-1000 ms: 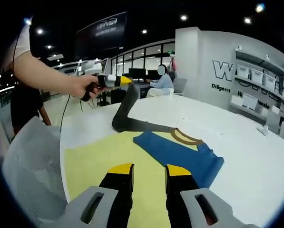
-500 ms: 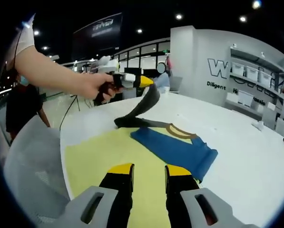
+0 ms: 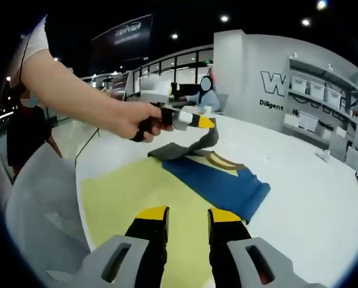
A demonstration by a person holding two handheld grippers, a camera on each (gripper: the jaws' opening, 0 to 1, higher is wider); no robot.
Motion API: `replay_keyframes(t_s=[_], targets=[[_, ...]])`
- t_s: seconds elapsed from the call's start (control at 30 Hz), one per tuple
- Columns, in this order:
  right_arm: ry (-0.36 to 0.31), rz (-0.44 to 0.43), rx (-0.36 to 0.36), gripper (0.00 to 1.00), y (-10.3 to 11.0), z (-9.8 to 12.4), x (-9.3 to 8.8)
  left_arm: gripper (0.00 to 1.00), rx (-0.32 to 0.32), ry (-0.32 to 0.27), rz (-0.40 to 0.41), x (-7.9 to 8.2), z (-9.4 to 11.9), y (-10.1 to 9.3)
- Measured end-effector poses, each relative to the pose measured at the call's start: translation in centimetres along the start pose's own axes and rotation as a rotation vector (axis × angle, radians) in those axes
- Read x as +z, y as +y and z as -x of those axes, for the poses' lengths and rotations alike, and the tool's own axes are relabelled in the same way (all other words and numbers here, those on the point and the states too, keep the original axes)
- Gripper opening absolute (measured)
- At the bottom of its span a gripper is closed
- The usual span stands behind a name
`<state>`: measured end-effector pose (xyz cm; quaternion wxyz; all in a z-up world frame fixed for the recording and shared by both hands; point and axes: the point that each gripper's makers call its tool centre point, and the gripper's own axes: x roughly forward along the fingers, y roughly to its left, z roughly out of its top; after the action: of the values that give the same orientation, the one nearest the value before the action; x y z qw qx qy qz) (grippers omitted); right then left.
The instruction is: Fold the garment on the visible template until the final outline fits inside the template.
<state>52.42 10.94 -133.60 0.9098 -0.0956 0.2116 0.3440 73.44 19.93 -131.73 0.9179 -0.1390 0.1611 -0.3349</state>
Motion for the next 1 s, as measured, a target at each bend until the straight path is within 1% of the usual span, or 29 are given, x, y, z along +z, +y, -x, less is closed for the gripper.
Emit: replay_keyframes(t_s=[0.17, 0.27, 0.33, 0.37, 0.43, 0.5, 0.67, 0.83, 0.9, 0.93, 1.0], targets=[[0.003, -0.001, -0.007, 0.19, -0.4, 0.4, -0.3, 0.01, -0.044, 0.043, -0.006, -1.6, -0.7, -1.5], [0.006, -0.003, -0.008, 0.19, -0.5, 0.6, -0.6, 0.01, -0.088, 0.065, -0.004, -2.6, -1.3, -2.5], [0.008, -0.005, -0.01, 0.19, -0.6, 0.7, -0.8, 0.01, -0.118, 0.09, -0.01, -3.4, -1.7, -3.3], [0.007, -0.007, -0.012, 0.19, -0.6, 0.8, -0.8, 0.01, -0.12, 0.099, -0.026, -3.7, -1.8, -3.6], [0.005, -0.01, -0.014, 0.19, -0.7, 0.9, -1.0, 0.01, -0.121, 0.103, -0.02, -4.1, -1.9, -3.8], [0.008, -0.012, -0.015, 0.19, -0.7, 1.0, -1.2, 0.01, -0.138, 0.111, -0.007, -4.4, -2.0, -4.3], [0.011, -0.018, -0.018, 0.19, -0.6, 1.1, -1.6, 0.01, -0.156, 0.146, -0.002, -5.7, -2.2, -5.2], [0.01, -0.019, -0.023, 0.19, -0.5, 1.2, -1.6, 0.01, -0.172, 0.186, 0.011, -7.1, -2.3, -5.5], [0.011, -0.023, -0.026, 0.19, -0.6, 1.2, -1.7, 0.01, -0.175, 0.192, 0.004, -7.5, -2.2, -5.7], [0.011, -0.023, -0.029, 0.19, -0.7, 1.2, -1.7, 0.01, -0.176, 0.197, 0.004, -8.0, -2.6, -5.5], [0.012, -0.025, -0.031, 0.19, -0.7, 1.2, -1.8, 0.01, -0.177, 0.201, 0.006, -8.3, -2.8, -5.4]])
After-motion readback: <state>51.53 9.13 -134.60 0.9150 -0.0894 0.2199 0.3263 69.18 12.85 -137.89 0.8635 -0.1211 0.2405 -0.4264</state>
